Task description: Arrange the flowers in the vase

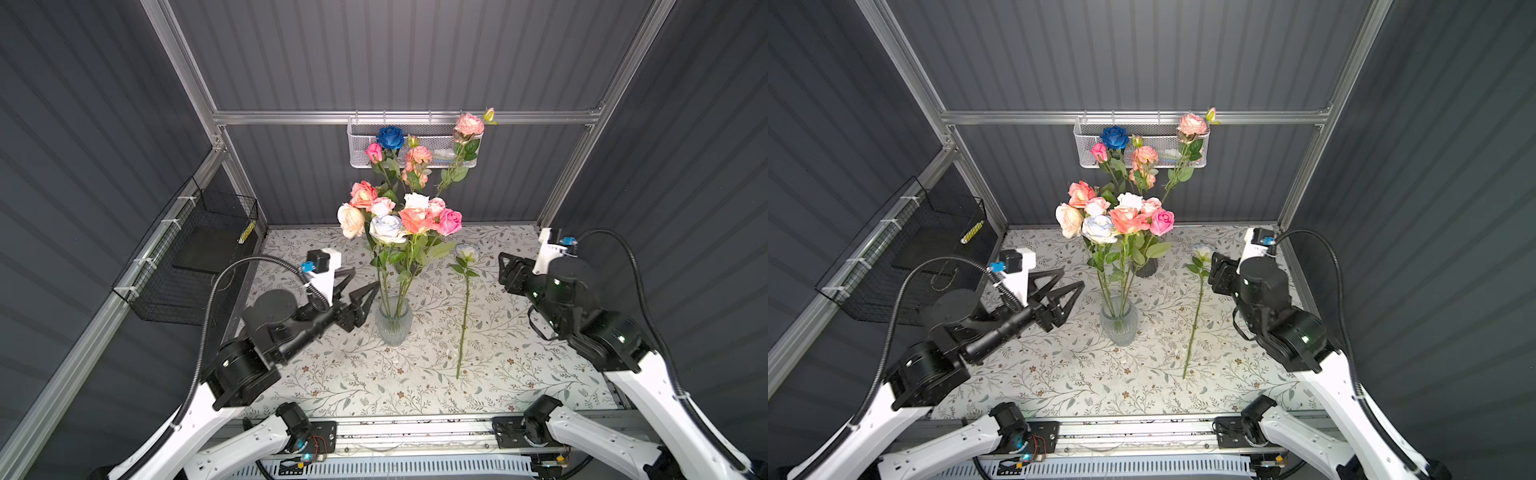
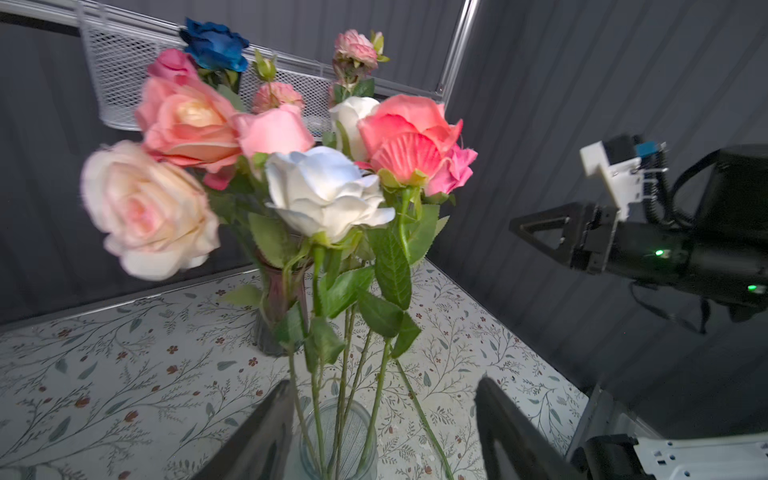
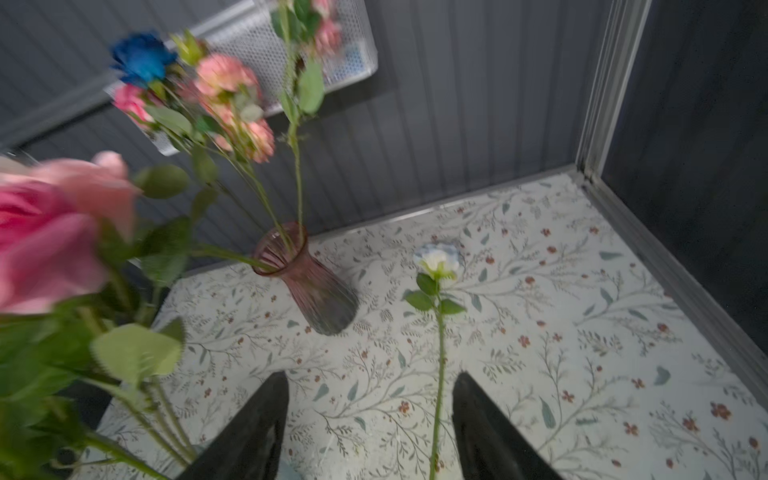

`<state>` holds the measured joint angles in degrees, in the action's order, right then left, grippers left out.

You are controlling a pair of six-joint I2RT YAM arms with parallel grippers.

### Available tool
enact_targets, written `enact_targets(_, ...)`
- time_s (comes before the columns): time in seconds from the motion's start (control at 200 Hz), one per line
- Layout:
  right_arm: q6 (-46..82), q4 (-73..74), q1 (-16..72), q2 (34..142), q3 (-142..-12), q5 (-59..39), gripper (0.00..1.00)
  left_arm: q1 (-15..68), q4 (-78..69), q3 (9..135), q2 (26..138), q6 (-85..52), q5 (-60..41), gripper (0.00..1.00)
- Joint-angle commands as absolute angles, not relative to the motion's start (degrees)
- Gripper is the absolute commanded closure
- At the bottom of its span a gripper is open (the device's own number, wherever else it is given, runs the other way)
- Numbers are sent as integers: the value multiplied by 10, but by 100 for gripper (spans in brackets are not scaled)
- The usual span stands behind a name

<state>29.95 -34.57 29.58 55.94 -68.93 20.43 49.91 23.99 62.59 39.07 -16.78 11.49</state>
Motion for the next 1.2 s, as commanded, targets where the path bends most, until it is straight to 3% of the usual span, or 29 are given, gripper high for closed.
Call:
enact_targets(0.0, 322, -386, 249, 660, -667, 71, 36, 502, 345, 574, 351, -275, 247, 29)
enact_targets(0.075, 322, -391, 228, 740, -677, 46, 37, 502, 412, 544, 327, -352, 310, 28)
enact_targets(0.22, 322, -372, 194, 879, -705, 39, 40, 502, 486, 504, 308, -453, 340, 27)
enact_targets(0.485, 286, -397, 152, 1098, -836, 41, 51, 502, 454, 478, 330, -455, 312, 26)
enact_targets(0.74, 272, -404, 144, 1183, -893, 50, 58, 502, 435, 470, 352, -446, 320, 20)
enact_targets(1.196, 266, -393, 130, 1228, -896, 7, 87, 502, 435, 466, 330, -441, 333, 18)
